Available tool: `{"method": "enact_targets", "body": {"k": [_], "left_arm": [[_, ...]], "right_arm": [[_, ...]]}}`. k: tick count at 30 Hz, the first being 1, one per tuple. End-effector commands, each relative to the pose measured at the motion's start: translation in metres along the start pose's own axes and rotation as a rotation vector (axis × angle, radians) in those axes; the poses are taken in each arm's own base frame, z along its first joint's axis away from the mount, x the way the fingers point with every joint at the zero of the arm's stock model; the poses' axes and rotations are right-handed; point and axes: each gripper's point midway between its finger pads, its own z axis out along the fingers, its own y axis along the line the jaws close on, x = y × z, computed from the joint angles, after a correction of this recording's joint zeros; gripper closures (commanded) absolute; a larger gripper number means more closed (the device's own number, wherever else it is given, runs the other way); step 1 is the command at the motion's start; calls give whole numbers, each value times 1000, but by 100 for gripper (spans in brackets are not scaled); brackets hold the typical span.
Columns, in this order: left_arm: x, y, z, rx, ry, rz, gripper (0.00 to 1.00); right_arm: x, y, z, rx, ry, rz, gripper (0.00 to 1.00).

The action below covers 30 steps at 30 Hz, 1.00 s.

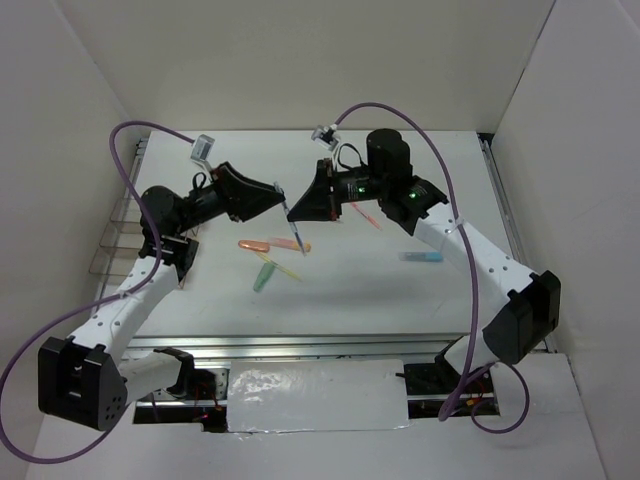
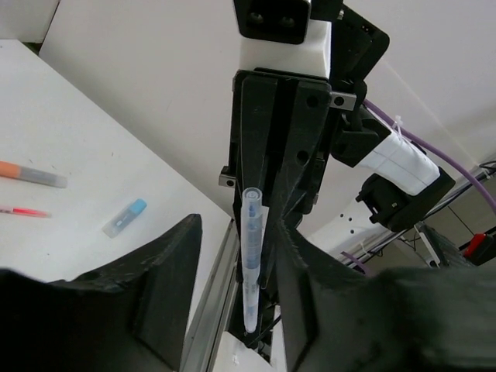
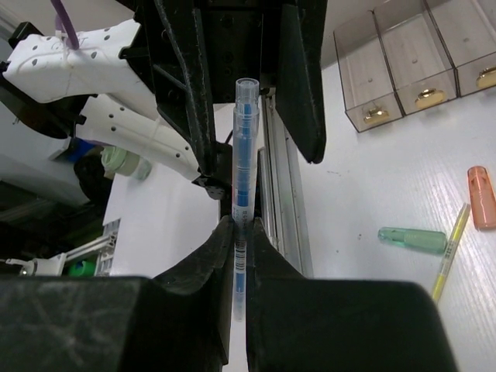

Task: Sort the stationery into containers
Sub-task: Pick up the pen from the center of the board, then place the pen in the storage box.

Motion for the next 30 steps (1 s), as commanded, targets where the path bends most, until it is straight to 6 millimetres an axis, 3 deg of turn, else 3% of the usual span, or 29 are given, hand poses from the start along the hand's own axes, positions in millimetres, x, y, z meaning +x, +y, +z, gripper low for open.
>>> {"method": "enact_targets", "body": {"k": [1, 6, 8, 10, 11, 13, 14, 15, 16, 17, 18, 19, 21, 22, 24, 25, 27, 28, 29, 30], "left_arm": [[-17, -23, 6, 71, -31, 80, 47], [-13, -21, 7, 63, -13, 75, 65], [-13, -18, 8, 50, -2, 87, 82], [-14, -12, 6, 12, 16, 76, 94], [-13, -9, 4, 6, 30, 113, 96], [-21, 2, -5, -71, 59, 120, 100], [-21, 11, -10, -93, 92, 215, 100], [-39, 5, -11, -111, 97, 302, 100], [-35, 39, -29, -225, 182, 376, 100], [-38, 52, -40, -291, 231, 424, 100], [-65, 50, -51, -351, 240, 532, 100], [-52, 65, -69, -383, 371, 642, 100], [-76, 93, -104, -498, 453, 766, 100], [-68, 113, -122, -512, 570, 830, 100], [-83, 132, -155, -591, 646, 907, 98], [-78, 147, -170, -557, 729, 953, 97], [-91, 158, -194, -509, 800, 1092, 97], [-88, 173, -204, -480, 842, 1081, 97], [-76, 173, -212, -446, 884, 1034, 97], [-87, 177, -218, -434, 925, 1094, 97]], "right_arm": [[-24, 14, 6, -45, -44, -63, 100], [-28, 13, 10, -59, -50, -56, 100], [-28, 12, 10, -61, -47, -51, 97], [-28, 14, 9, -62, -43, -55, 85], [-29, 12, 6, -55, -45, -55, 67], [-29, 9, -2, -25, -50, -51, 43], [-32, -1, -11, 15, -65, -43, 37], [-29, -8, -18, 43, -58, -35, 34], [-30, -20, -34, 96, -68, -14, 31], [-31, -28, -42, 125, -70, -36, 31], [-31, -32, -52, 153, -75, -40, 31], [-31, -38, -61, 178, -76, -43, 30], [-27, -54, -86, 249, -86, -52, 30], [-26, -59, -94, 271, -90, -56, 30], [-18, -69, -110, 319, -91, -67, 30], [-11, -74, -114, 332, -83, -57, 30], [-7, -79, -122, 353, -79, -74, 30], [-4, -82, -123, 365, -73, -71, 30], [1, -85, -124, 370, -64, -71, 30], [4, -87, -126, 376, -62, -69, 30]]}}
